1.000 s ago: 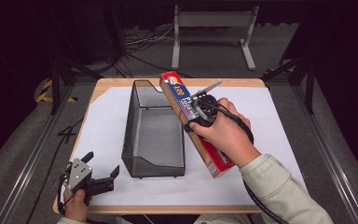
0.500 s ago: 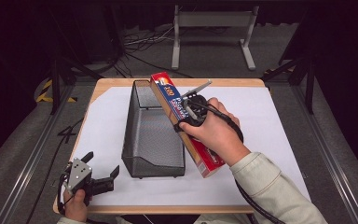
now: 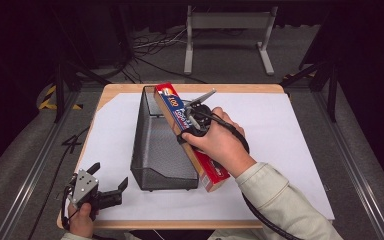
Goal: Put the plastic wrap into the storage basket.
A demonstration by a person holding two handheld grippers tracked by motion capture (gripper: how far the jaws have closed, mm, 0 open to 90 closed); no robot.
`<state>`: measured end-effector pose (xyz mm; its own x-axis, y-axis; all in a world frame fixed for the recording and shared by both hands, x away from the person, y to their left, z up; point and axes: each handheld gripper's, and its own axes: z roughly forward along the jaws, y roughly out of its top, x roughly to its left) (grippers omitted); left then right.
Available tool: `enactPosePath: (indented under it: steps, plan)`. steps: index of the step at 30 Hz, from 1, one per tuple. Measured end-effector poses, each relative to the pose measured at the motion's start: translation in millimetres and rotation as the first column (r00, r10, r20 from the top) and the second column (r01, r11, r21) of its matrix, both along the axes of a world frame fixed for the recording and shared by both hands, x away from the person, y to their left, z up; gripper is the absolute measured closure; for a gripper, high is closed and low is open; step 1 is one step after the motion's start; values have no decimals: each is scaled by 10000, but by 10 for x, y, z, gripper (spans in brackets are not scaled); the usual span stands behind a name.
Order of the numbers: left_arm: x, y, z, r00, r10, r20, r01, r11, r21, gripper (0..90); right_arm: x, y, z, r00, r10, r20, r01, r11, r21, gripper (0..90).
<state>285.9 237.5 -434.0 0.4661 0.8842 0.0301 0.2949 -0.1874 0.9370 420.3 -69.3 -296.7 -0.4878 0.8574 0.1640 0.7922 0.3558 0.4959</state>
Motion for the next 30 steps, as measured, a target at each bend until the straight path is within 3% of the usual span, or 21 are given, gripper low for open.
enactPosePath:
  steps: [10,14,30]
  plan:
    - [1,-1,-2,10000,-15,1,15,10000,9,1,35,109,-98,9991,-239,-362,250,9992,300,396]
    - [-2,-13,-1,10000,-36,-8,36,10000,74,1,45,135,-109,9974,-442,-576,481,9965,681,396]
    - [-4,-8,-1,10000,-50,47,49,9999,137,0,128,303,-205,9920,-530,-1147,554,9983,179,394]
